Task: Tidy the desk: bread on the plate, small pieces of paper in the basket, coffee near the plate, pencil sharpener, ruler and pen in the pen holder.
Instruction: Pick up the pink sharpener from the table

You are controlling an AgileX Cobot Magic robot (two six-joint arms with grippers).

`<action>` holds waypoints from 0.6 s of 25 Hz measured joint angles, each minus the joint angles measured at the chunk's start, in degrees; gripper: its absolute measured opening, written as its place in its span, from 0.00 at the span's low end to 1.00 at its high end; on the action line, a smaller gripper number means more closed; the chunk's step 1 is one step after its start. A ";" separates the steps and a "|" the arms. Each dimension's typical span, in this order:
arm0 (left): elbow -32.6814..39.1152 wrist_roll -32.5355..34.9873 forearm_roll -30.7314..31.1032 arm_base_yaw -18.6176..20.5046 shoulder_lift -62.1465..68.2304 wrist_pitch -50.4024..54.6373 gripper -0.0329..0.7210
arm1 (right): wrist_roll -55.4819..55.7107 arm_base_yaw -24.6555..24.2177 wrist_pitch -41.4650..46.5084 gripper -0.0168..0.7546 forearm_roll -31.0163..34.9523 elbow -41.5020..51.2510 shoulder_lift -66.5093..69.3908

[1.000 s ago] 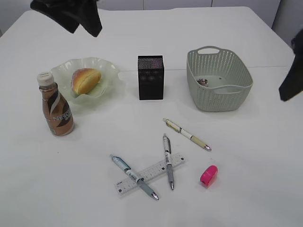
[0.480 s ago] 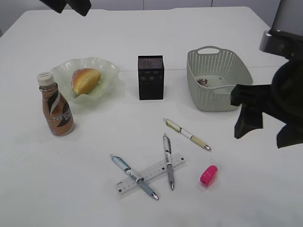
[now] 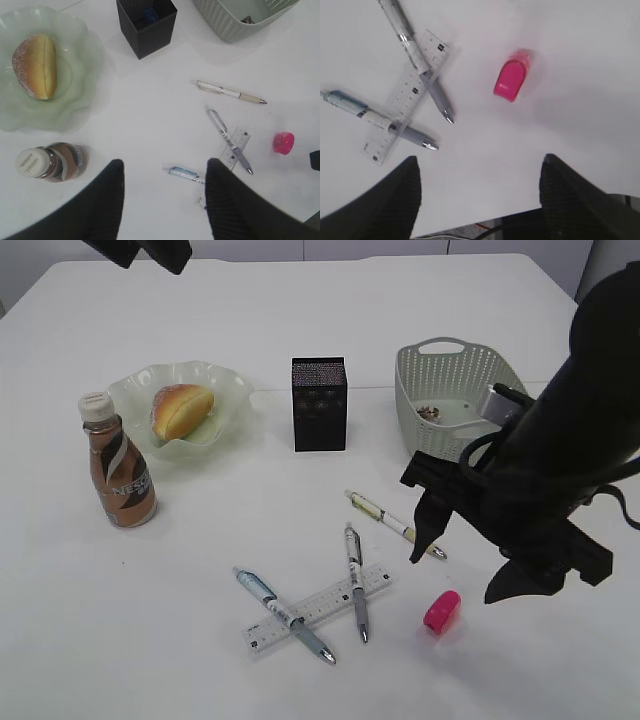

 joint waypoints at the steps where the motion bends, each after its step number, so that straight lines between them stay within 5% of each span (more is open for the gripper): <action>1: 0.00 0.00 0.00 0.00 0.00 0.00 0.55 | 1.48 0.00 -0.86 0.76 0.00 0.00 0.83; 15: 0.00 0.00 0.00 0.00 0.00 0.00 0.55 | 10.93 0.00 -7.52 0.76 -1.83 0.00 9.25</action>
